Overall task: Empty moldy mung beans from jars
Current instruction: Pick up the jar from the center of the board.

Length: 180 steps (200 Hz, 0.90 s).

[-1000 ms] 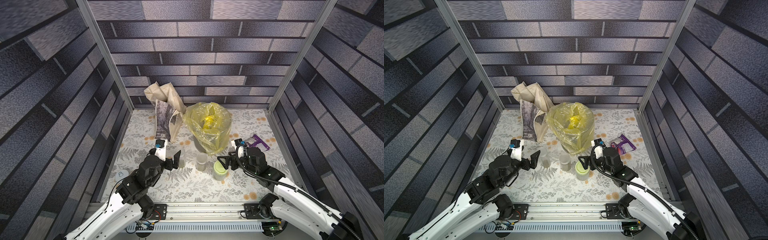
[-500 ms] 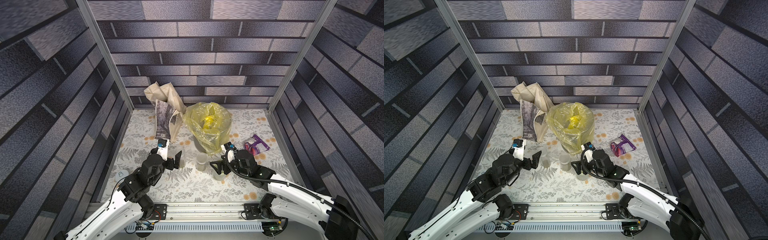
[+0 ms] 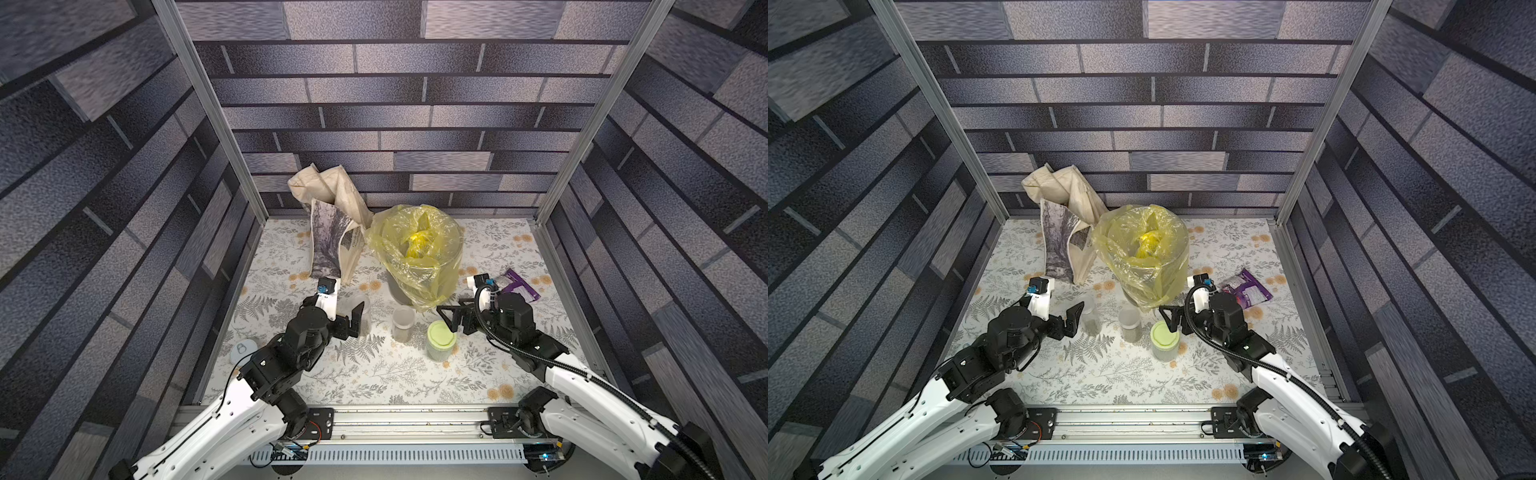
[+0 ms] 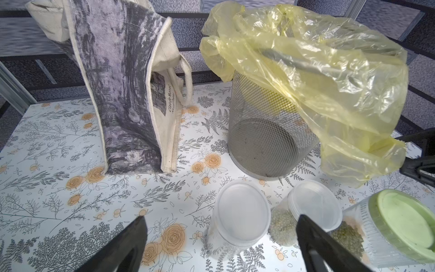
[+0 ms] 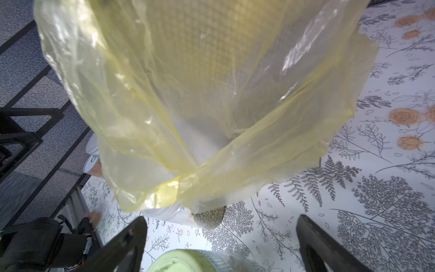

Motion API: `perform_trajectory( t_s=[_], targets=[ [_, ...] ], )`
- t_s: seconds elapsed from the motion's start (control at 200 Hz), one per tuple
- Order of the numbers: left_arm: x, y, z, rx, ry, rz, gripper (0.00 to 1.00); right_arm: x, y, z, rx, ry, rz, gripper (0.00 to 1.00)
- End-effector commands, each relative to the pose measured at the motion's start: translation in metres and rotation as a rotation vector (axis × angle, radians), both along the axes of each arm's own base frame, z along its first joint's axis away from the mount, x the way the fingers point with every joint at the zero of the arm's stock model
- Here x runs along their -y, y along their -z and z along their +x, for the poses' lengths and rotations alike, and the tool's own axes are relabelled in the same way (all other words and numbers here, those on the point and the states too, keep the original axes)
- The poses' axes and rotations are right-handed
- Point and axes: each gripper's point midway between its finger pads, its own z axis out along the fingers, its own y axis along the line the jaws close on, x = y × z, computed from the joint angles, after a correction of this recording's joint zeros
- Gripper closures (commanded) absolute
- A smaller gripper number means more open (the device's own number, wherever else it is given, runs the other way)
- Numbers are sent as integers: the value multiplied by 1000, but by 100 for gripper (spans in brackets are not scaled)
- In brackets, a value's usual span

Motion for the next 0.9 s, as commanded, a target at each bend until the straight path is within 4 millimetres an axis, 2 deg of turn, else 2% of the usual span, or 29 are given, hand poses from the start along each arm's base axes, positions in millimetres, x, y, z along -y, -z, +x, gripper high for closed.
perform_trajectory(
  t_s=[0.0,0.125,0.26,0.436,0.751,0.897],
  targets=[
    [0,-13,6,-5,-29,-14,0,-3,0,-6,-21,-32,11,0],
    [8,-5,12,-69,-8,32,0,-6,10,-8,-46,-55,3,0],
    [15,8,16,-115,1,54,0,-20,17,-16,-88,-134,35,0],
    [19,10,19,-102,9,33,0,-29,29,-28,-96,-163,-3,0],
    [19,5,19,-87,13,20,0,-24,54,-51,-116,-169,-128,0],
    [18,6,19,-93,13,22,0,-17,53,-56,-95,-153,-139,0]
  ],
)
